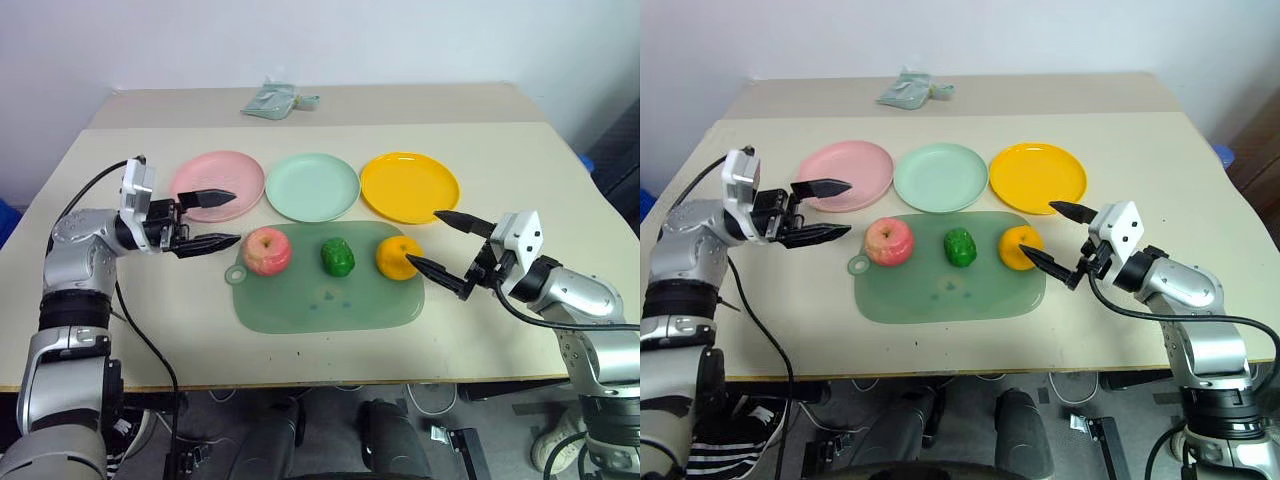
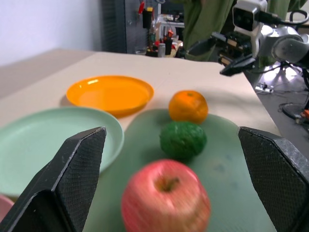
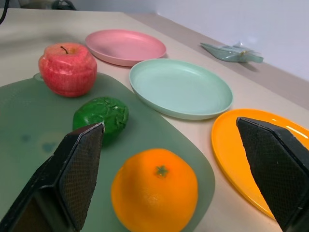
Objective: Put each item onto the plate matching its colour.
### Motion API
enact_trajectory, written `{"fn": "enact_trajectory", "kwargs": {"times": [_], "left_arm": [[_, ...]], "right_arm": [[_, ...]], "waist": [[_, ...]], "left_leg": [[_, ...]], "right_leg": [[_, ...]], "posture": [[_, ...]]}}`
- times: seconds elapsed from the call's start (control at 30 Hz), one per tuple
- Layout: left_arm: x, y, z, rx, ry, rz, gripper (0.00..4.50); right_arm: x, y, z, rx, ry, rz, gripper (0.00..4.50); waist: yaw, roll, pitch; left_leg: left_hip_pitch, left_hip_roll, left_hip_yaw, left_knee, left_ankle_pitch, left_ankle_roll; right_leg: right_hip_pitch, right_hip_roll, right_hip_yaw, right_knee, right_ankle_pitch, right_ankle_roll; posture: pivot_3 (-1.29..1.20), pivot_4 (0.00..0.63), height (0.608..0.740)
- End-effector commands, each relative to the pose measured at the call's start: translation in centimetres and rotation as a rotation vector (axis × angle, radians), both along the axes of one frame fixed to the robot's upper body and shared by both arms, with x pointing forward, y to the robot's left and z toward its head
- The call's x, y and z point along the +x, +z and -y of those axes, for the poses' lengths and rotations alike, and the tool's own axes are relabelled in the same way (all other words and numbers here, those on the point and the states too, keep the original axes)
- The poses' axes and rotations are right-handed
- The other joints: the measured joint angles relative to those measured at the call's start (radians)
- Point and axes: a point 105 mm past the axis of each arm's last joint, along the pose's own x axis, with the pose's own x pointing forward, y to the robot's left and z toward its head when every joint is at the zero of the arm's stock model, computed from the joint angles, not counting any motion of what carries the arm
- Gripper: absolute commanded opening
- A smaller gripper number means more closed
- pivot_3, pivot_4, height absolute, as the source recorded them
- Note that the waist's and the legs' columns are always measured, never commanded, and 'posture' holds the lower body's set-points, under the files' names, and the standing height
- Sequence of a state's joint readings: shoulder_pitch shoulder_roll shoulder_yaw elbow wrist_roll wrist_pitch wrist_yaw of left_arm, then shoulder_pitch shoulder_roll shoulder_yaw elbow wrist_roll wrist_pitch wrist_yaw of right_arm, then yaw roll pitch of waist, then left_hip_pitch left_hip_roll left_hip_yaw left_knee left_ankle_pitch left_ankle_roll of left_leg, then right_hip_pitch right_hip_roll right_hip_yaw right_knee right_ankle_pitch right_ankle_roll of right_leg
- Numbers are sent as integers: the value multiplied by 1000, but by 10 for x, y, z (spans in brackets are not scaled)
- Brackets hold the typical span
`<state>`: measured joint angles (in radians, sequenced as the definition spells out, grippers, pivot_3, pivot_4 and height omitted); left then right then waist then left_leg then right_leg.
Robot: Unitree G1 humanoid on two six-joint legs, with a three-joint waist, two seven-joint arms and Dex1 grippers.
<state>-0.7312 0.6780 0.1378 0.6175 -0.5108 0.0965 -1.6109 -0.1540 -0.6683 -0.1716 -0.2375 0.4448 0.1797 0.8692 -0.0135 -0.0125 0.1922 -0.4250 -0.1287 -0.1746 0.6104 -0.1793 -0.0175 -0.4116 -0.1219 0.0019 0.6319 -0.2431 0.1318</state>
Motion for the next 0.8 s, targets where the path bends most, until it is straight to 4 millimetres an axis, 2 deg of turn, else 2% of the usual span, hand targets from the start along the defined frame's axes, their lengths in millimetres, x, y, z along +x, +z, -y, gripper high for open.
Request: {"fn": "enact_trajectory", "kwargs": {"times": [0.03,0.3,0.53,0.7,0.8], "left_arm": [[2,4,3,-4,-11,28,4500],[5,-3,13,-30,-29,38,4500],[2,-2,6,-34,-1,58,4500],[-3,-7,2,0,8,58,4500],[-7,-15,-4,38,38,65,4500]], "right_arm": [[-2,17,2,-18,-9,76,4476],[0,23,10,-60,-21,93,4476],[-5,34,1,-9,92,59,4476],[-1,41,-7,24,151,45,4476],[-3,40,-24,2,250,31,4476]], "waist": [[-2,0,0],[2,0,0],[0,0,0],[0,0,0],[-2,0,0]], "left_leg": [[0,0,1,0,0,0],[0,1,2,0,0,0],[0,1,2,0,0,0],[0,2,3,0,0,0],[0,2,4,0,0,0]], "right_leg": [[0,0,1,0,0,0],[-1,1,2,0,1,1],[-1,1,2,0,1,1],[-1,2,4,0,1,0],[-1,2,4,0,1,0]], "posture": [[0,150,740],[0,150,740],[0,150,740],[0,150,740],[0,150,740]]}}
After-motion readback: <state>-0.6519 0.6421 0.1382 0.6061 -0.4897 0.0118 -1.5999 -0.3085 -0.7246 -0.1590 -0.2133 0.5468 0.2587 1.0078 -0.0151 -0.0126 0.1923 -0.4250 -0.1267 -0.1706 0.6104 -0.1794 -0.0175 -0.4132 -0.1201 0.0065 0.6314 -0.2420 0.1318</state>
